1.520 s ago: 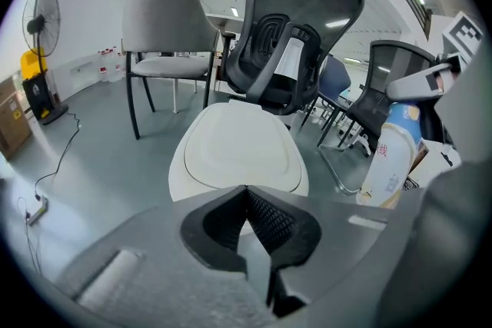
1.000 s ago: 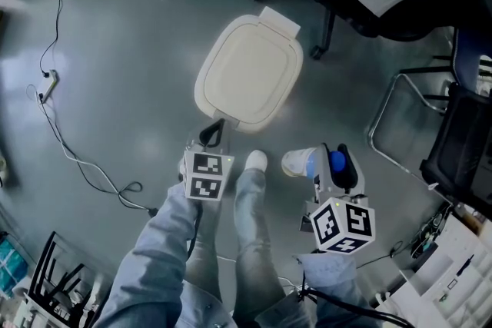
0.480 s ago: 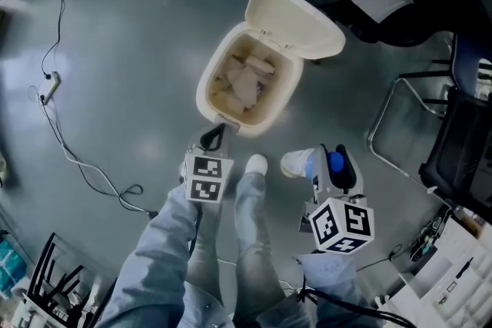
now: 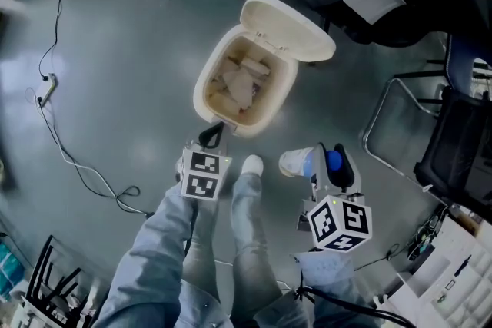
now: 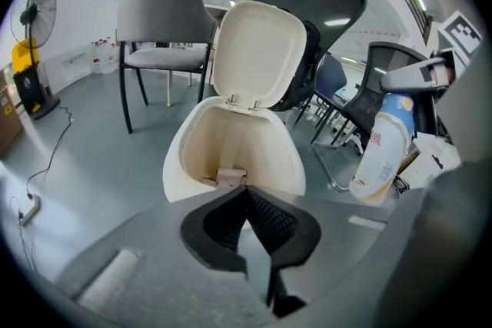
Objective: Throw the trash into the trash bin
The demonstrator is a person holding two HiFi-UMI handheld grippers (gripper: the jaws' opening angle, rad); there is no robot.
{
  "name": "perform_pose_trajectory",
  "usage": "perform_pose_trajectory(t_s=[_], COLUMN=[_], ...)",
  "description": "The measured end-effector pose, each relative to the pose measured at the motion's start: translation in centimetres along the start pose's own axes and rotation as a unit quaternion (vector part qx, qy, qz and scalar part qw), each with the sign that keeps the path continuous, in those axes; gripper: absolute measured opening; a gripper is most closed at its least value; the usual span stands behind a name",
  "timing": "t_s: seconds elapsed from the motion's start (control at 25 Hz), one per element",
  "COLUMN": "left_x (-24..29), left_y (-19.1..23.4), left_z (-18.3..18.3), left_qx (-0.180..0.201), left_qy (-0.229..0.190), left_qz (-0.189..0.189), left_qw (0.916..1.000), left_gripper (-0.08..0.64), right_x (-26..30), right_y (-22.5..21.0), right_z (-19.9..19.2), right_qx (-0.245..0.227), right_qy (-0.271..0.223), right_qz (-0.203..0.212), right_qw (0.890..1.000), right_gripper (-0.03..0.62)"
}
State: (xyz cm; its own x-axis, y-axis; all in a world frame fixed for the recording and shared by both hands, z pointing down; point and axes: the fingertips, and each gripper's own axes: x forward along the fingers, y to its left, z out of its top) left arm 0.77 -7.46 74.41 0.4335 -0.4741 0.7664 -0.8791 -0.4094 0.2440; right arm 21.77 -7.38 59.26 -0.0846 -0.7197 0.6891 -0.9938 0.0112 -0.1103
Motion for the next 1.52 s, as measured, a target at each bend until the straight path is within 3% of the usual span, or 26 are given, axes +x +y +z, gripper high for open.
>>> perform_pose_trajectory(t_s=[0.4, 0.64, 0.72, 1.12, 1.52], left_x=[-3.2, -8.5, -9.5, -10.9, -12.3], left_y=[-0.6, 1.2, 1.8, 4.0, 9.3], left_z=[5.8, 11.9, 12.9, 13.1, 10.9], left_qx=[0.022, 0.005, -0.005, -0.031, -0.073], left_qy=[-0.041, -0.136, -0.148, -0.147, -0.147], left_qz=[0.010, 0.063, 0.068, 0.084, 0.130], left_qw=[0.9989, 0.9887, 0.9867, 0.9852, 0.9778], left_gripper=[0.008, 0.008, 0.008, 0.006, 0.008], right_x=[-1.5, -2.4, -2.2, -0.2, 3.6], right_y=[0.4, 1.2, 1.6, 5.4, 10.0], right_z=[3.2, 5.2, 5.4, 5.9, 6.0], right_qx=[0.004, -0.012, -0.012, -0.027, -0.043], right_qy=[-0.024, -0.040, -0.042, -0.034, -0.012], right_qz=[-0.007, -0.010, -0.009, 0.039, 0.078], right_qw=[1.000, 0.999, 0.999, 0.998, 0.996], right_gripper=[0.192, 0.192, 0.192, 0.192, 0.192])
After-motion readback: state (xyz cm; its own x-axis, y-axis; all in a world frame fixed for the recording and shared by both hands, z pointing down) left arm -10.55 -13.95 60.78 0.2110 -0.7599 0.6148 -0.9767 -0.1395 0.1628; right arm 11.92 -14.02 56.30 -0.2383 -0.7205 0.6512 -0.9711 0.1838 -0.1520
